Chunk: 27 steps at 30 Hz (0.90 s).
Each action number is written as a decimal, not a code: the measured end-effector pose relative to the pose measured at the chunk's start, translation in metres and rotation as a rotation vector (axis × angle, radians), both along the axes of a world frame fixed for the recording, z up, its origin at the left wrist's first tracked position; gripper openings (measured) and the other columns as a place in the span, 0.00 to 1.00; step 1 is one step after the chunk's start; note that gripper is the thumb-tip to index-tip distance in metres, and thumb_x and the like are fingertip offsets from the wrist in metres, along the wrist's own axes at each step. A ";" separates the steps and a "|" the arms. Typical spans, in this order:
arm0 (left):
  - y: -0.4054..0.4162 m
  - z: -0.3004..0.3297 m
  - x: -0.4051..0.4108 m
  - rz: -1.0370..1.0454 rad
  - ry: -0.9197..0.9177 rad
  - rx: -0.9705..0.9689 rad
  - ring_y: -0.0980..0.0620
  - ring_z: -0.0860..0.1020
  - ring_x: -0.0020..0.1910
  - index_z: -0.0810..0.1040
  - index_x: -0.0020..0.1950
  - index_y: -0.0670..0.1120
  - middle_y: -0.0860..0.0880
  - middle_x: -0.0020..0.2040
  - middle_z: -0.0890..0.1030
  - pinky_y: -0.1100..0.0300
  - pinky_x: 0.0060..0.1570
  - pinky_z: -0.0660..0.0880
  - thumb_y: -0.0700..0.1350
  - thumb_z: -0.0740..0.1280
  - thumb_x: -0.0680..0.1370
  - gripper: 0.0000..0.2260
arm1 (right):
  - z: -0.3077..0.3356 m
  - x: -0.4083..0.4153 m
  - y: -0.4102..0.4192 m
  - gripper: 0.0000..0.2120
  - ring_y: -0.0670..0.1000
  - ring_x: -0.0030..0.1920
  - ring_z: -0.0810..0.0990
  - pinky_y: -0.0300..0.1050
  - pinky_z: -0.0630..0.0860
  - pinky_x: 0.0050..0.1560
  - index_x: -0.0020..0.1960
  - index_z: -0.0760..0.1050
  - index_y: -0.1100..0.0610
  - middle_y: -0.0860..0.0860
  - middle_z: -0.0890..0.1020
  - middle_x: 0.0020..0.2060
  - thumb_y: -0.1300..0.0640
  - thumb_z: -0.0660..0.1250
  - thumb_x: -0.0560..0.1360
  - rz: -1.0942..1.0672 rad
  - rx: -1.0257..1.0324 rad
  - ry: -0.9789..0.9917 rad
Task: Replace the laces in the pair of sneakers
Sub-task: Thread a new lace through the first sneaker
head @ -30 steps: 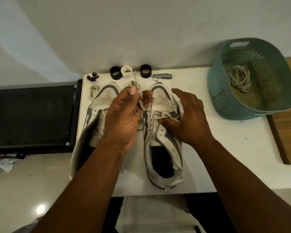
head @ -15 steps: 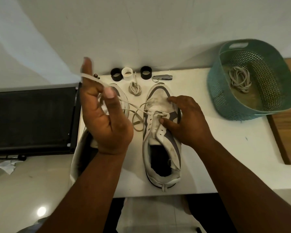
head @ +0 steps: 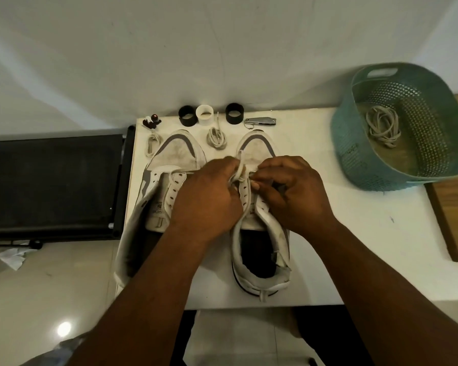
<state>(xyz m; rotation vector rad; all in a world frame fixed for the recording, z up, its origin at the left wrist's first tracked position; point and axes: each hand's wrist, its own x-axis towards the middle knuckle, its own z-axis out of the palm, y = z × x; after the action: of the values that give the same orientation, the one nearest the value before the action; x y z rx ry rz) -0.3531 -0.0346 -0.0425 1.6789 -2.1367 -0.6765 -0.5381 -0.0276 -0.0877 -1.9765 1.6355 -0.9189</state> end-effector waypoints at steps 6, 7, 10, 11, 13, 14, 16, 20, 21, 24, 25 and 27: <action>-0.003 -0.007 0.002 0.055 -0.099 -0.013 0.47 0.79 0.47 0.81 0.51 0.49 0.50 0.47 0.81 0.51 0.46 0.75 0.51 0.67 0.78 0.07 | 0.006 -0.006 0.000 0.23 0.43 0.60 0.72 0.38 0.69 0.60 0.64 0.78 0.49 0.46 0.80 0.61 0.45 0.77 0.72 -0.050 0.106 0.005; -0.003 -0.007 0.003 0.061 -0.118 -0.004 0.47 0.79 0.47 0.80 0.51 0.49 0.50 0.47 0.81 0.53 0.46 0.74 0.51 0.67 0.79 0.07 | 0.007 -0.005 0.000 0.25 0.43 0.62 0.70 0.36 0.66 0.61 0.66 0.77 0.49 0.46 0.78 0.64 0.44 0.77 0.72 -0.057 0.123 0.018; -0.002 -0.002 0.004 0.133 -0.131 -0.039 0.45 0.78 0.49 0.78 0.53 0.47 0.48 0.50 0.79 0.51 0.46 0.73 0.50 0.65 0.81 0.08 | 0.006 -0.005 -0.001 0.31 0.47 0.67 0.68 0.39 0.63 0.64 0.71 0.72 0.46 0.47 0.75 0.68 0.43 0.77 0.71 -0.081 0.173 0.096; -0.003 0.002 0.005 0.174 -0.109 -0.073 0.45 0.78 0.48 0.78 0.53 0.46 0.47 0.50 0.79 0.49 0.47 0.75 0.49 0.65 0.81 0.08 | 0.006 -0.005 -0.001 0.32 0.49 0.68 0.68 0.41 0.63 0.65 0.72 0.71 0.46 0.47 0.74 0.69 0.44 0.77 0.71 -0.091 0.185 0.114; -0.002 0.008 0.008 0.231 -0.066 -0.131 0.47 0.78 0.46 0.78 0.51 0.46 0.48 0.48 0.80 0.48 0.46 0.76 0.48 0.65 0.80 0.07 | 0.007 -0.005 -0.002 0.33 0.50 0.68 0.66 0.41 0.61 0.65 0.72 0.69 0.44 0.47 0.73 0.69 0.45 0.78 0.71 -0.099 0.214 0.132; -0.002 0.009 0.011 0.234 -0.047 -0.132 0.48 0.78 0.45 0.79 0.50 0.46 0.49 0.46 0.80 0.49 0.46 0.76 0.49 0.65 0.79 0.07 | 0.007 -0.004 -0.002 0.33 0.50 0.69 0.66 0.41 0.60 0.65 0.72 0.69 0.44 0.46 0.73 0.69 0.45 0.77 0.71 -0.101 0.227 0.130; -0.003 0.010 0.012 0.208 0.014 -0.129 0.50 0.78 0.45 0.80 0.50 0.46 0.51 0.46 0.81 0.50 0.47 0.77 0.50 0.65 0.77 0.08 | 0.006 -0.005 -0.002 0.32 0.49 0.69 0.65 0.40 0.58 0.64 0.72 0.69 0.44 0.47 0.72 0.69 0.46 0.77 0.71 -0.093 0.222 0.117; -0.006 0.016 0.016 0.222 0.279 -0.105 0.62 0.79 0.43 0.85 0.51 0.49 0.55 0.45 0.82 0.67 0.46 0.74 0.47 0.70 0.81 0.05 | 0.008 -0.009 -0.002 0.30 0.49 0.68 0.69 0.39 0.61 0.65 0.71 0.71 0.45 0.46 0.74 0.68 0.47 0.77 0.72 -0.053 0.213 0.075; -0.006 0.016 0.016 0.246 0.364 -0.059 0.63 0.78 0.40 0.86 0.49 0.48 0.54 0.43 0.82 0.68 0.43 0.74 0.48 0.68 0.82 0.08 | 0.011 -0.011 -0.002 0.28 0.48 0.66 0.71 0.40 0.65 0.64 0.70 0.73 0.46 0.46 0.76 0.67 0.49 0.77 0.72 -0.066 0.192 0.040; -0.002 0.018 0.012 0.322 0.513 0.028 0.60 0.80 0.50 0.86 0.54 0.49 0.55 0.54 0.84 0.67 0.51 0.74 0.53 0.63 0.85 0.13 | 0.024 -0.010 -0.001 0.19 0.42 0.52 0.77 0.35 0.74 0.51 0.64 0.79 0.49 0.44 0.81 0.57 0.53 0.75 0.74 -0.169 0.060 -0.070; -0.001 0.021 0.009 0.353 0.620 0.082 0.59 0.80 0.53 0.85 0.57 0.48 0.56 0.56 0.85 0.65 0.53 0.73 0.52 0.62 0.85 0.14 | 0.030 -0.007 0.000 0.15 0.43 0.48 0.78 0.32 0.73 0.46 0.61 0.80 0.49 0.43 0.82 0.53 0.53 0.73 0.75 -0.185 0.024 -0.121; 0.002 0.029 0.003 0.370 0.843 0.249 0.61 0.81 0.58 0.84 0.61 0.46 0.59 0.54 0.86 0.59 0.59 0.73 0.49 0.60 0.86 0.15 | 0.044 0.003 0.003 0.10 0.45 0.42 0.79 0.32 0.73 0.39 0.57 0.81 0.49 0.42 0.83 0.47 0.53 0.71 0.76 -0.141 0.000 -0.252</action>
<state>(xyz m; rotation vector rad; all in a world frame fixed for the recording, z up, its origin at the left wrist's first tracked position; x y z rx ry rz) -0.3502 -0.0321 -0.0134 1.4553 -1.1621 -1.2763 -0.5355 -0.0245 -0.0435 -1.6827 1.6423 -1.1678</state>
